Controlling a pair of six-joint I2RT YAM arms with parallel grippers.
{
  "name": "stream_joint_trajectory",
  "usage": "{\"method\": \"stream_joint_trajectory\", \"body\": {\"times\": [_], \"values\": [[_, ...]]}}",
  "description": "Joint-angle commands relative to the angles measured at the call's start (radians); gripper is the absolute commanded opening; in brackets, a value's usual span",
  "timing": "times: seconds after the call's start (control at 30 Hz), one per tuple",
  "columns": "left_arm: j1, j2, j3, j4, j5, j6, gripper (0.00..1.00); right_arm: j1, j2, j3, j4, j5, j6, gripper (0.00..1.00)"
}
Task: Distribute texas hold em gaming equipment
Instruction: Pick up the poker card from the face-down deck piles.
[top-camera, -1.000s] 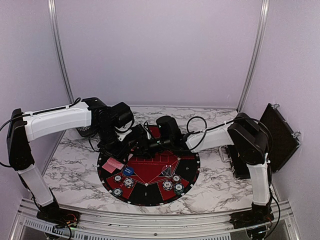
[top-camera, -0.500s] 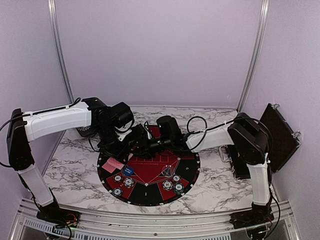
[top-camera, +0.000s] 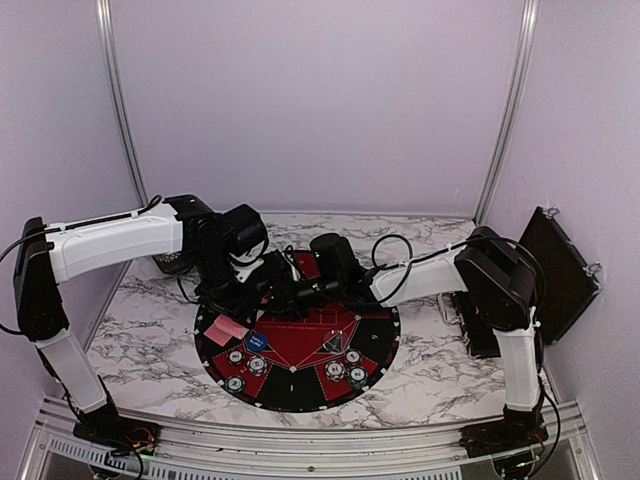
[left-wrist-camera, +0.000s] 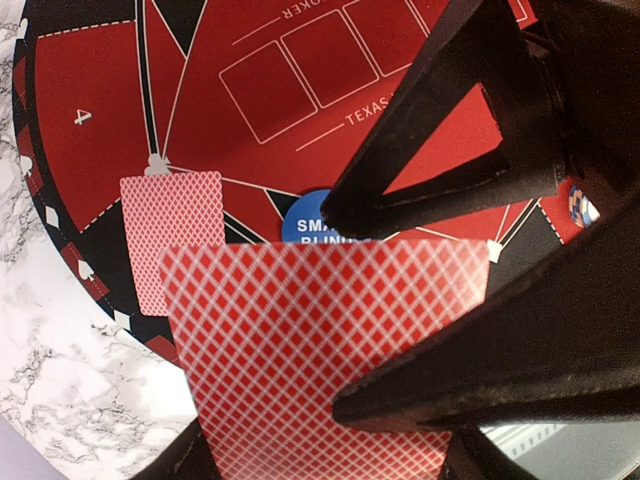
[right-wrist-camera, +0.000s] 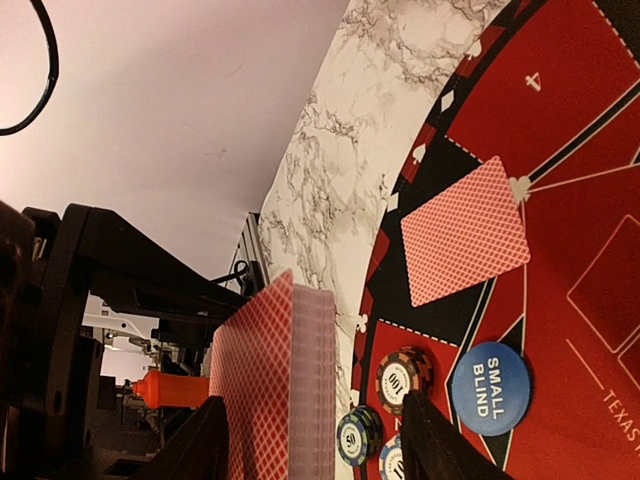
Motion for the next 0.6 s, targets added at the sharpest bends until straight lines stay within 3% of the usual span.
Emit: {"method": "stream_joint_trajectory", "body": {"times": [0.0,0.57], "values": [[-0.005,-0.025,0.01,-0.011,0.002,0.009,0.53,0.01,0.015,0.043,-0.01,-0.004,-0.008,0.56],[-0.005,-0.027,0.009,-0.01,0.001,0.011,0.53,-0.008,0.014,0.034,-0.069,0.042,-0.044,0.51]]}}
